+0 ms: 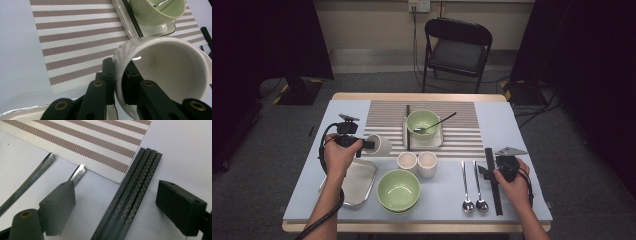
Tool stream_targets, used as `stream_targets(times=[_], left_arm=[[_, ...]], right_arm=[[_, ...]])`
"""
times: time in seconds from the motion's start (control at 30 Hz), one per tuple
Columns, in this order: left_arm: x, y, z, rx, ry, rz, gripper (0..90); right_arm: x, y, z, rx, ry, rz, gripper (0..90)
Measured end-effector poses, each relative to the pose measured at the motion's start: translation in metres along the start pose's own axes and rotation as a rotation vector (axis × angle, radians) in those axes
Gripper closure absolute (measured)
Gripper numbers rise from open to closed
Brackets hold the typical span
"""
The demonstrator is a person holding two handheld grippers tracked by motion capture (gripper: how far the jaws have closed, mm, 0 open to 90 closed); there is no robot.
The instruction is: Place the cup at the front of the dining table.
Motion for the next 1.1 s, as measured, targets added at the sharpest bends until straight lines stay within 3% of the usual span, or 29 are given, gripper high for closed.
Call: stream_targets(times=[1.1], left_arm=[[0.014,-0.005,-0.003,-0.007,0.027,0.020,82.2]], right_arm=[[0.000,0.000,0.000,0.000,0.000,0.000,15.2]])
Point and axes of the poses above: each handheld gripper's, and its own axes: y roughly backward along the jaws, x roughly out of its top, z roughly to its right, the point moved 10 cm from there along -y, roughly forward along the jaws, and after that the axes turned 10 degrees about -x, right-handed, at the moved point
